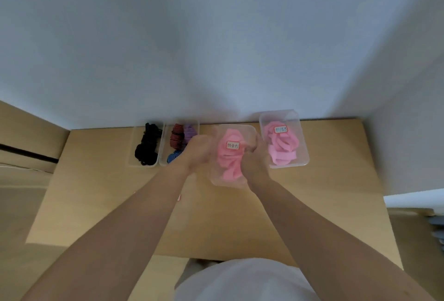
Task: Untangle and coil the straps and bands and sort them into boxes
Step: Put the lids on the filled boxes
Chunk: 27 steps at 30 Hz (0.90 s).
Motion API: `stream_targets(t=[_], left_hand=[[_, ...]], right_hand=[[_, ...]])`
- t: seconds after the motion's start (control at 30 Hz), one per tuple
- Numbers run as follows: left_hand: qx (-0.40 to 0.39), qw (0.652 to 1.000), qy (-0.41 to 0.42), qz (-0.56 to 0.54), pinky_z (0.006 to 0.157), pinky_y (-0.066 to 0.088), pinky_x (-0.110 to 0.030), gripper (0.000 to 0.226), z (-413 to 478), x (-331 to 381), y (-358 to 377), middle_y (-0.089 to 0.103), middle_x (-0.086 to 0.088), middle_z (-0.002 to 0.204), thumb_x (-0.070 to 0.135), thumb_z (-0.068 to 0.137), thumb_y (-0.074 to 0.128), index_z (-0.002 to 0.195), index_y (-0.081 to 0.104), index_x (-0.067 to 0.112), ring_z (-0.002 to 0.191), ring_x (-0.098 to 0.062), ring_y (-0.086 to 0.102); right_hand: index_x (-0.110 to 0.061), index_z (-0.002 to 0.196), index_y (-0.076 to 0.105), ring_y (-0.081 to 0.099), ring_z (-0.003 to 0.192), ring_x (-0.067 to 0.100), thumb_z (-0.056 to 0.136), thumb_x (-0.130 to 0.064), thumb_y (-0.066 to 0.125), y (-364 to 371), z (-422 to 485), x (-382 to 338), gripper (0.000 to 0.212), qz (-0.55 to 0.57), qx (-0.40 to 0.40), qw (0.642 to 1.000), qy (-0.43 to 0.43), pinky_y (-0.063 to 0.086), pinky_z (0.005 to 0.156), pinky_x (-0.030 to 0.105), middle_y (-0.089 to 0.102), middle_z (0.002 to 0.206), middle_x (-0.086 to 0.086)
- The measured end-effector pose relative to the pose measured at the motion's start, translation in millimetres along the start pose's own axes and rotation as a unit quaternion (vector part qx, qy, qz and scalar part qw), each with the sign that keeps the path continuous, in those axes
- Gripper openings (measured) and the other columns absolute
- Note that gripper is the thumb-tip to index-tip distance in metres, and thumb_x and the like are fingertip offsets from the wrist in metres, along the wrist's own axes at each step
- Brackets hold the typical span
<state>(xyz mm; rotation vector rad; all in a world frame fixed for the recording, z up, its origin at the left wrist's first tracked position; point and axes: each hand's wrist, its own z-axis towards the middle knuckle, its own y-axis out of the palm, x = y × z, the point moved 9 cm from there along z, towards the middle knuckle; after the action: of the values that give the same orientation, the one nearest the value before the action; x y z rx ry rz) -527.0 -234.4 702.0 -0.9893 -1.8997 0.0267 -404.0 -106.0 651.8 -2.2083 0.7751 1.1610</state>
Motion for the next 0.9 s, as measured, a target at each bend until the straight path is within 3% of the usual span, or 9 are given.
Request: stream_targets(t=[0.07, 0.1, 0.17, 0.23, 0.3, 0.43, 0.5, 0.67, 0.9], left_hand=[[-0.02, 0.998, 0.013, 0.059, 0.084, 0.049, -0.032, 0.025, 7, -14, 2, 0.067, -0.002, 0.11, 0.03, 0.103, 0.055, 0.113, 0.07, 0.013, 0.096, -0.021, 0.061], [-0.02, 0.997, 0.018, 0.076, 0.095, 0.052, -0.036, 0.034, 12, -21, 1, 0.067, -0.001, 0.125, 0.03, 0.1, 0.057, 0.129, 0.066, 0.012, 0.11, -0.021, 0.063], [-0.004, 0.996, 0.033, 0.088, 0.105, 0.051, -0.047, 0.047, 14, -28, -2, 0.064, 0.0, 0.138, 0.033, 0.097, 0.06, 0.14, 0.059, 0.016, 0.124, -0.02, 0.061], [0.007, 0.995, 0.055, 0.086, 0.105, 0.052, -0.047, 0.047, 12, -26, 0, 0.065, 0.004, 0.136, 0.037, 0.096, 0.062, 0.139, 0.061, 0.019, 0.122, -0.015, 0.062], [0.026, 0.996, 0.059, 0.069, 0.106, 0.051, -0.045, 0.043, 8, -24, -2, 0.067, 0.004, 0.133, 0.035, 0.097, 0.063, 0.136, 0.064, 0.018, 0.12, -0.014, 0.062], [0.059, 0.996, 0.067, 0.028, 0.108, 0.049, -0.043, 0.042, 3, -23, -6, 0.069, 0.005, 0.13, 0.036, 0.1, 0.059, 0.134, 0.065, 0.015, 0.12, -0.013, 0.062], [0.067, 0.995, 0.072, 0.014, 0.106, 0.05, -0.042, 0.039, 2, -23, -7, 0.069, 0.006, 0.126, 0.035, 0.1, 0.06, 0.133, 0.066, 0.015, 0.117, -0.013, 0.063], [0.067, 0.993, 0.088, 0.03, 0.105, 0.05, -0.039, 0.038, 2, -21, -8, 0.069, 0.002, 0.128, 0.034, 0.099, 0.064, 0.133, 0.066, 0.017, 0.114, -0.011, 0.063], [0.088, 0.992, 0.085, 0.02, 0.109, 0.048, -0.04, 0.041, 5, -24, -12, 0.067, -0.001, 0.134, 0.032, 0.1, 0.063, 0.136, 0.063, 0.013, 0.122, -0.013, 0.062]], right_hand=[[-0.032, 0.145, 0.039, 0.059, 0.064, 0.008, 0.095, 0.002, 0.037, 0, 3, 2, 0.06, -0.011, 0.007, 1.0, 0.005, 0.048, 0.055, 0.018, 0.06, 0.09, -0.001], [-0.034, 0.142, 0.041, 0.064, 0.068, 0.013, 0.094, 0.001, 0.036, 0, 3, 0, 0.06, -0.02, 0.019, 1.0, 0.001, 0.053, 0.057, 0.023, 0.063, 0.094, 0.001], [-0.025, 0.137, 0.047, 0.066, 0.088, 0.03, 0.092, -0.001, 0.035, 3, 6, 0, 0.052, -0.041, 0.036, 0.998, -0.008, 0.058, 0.075, 0.044, 0.063, 0.099, 0.009], [-0.016, 0.131, 0.052, 0.062, 0.091, 0.035, 0.094, -0.003, 0.034, 2, 9, 0, 0.043, -0.051, 0.051, 0.997, -0.015, 0.053, 0.082, 0.049, 0.061, 0.098, 0.014], [-0.008, 0.131, 0.054, 0.057, 0.082, 0.028, 0.098, -0.003, 0.034, -2, 12, 0, 0.039, -0.028, 0.058, 0.998, -0.007, 0.048, 0.077, 0.04, 0.06, 0.096, 0.02], [-0.022, 0.149, 0.046, 0.056, 0.087, 0.02, 0.104, -0.008, 0.035, -6, 18, 5, 0.049, 0.002, 0.081, 0.997, 0.016, 0.041, 0.075, 0.028, 0.06, 0.103, 0.003], [-0.026, 0.151, 0.045, 0.061, 0.094, 0.024, 0.103, -0.009, 0.036, -6, 21, 7, 0.052, 0.0, 0.105, 0.994, 0.021, 0.044, 0.077, 0.031, 0.065, 0.116, 0.003], [-0.03, 0.144, 0.054, 0.065, 0.101, 0.028, 0.1, -0.013, 0.041, -3, 24, 11, 0.049, -0.025, 0.123, 0.991, 0.045, 0.052, 0.093, 0.039, 0.066, 0.127, 0.008], [-0.026, 0.144, 0.053, 0.062, 0.119, 0.025, 0.1, -0.016, 0.046, 13, 29, 11, 0.046, -0.042, 0.057, 0.997, 0.014, 0.049, 0.104, 0.046, 0.062, 0.139, 0.001]])
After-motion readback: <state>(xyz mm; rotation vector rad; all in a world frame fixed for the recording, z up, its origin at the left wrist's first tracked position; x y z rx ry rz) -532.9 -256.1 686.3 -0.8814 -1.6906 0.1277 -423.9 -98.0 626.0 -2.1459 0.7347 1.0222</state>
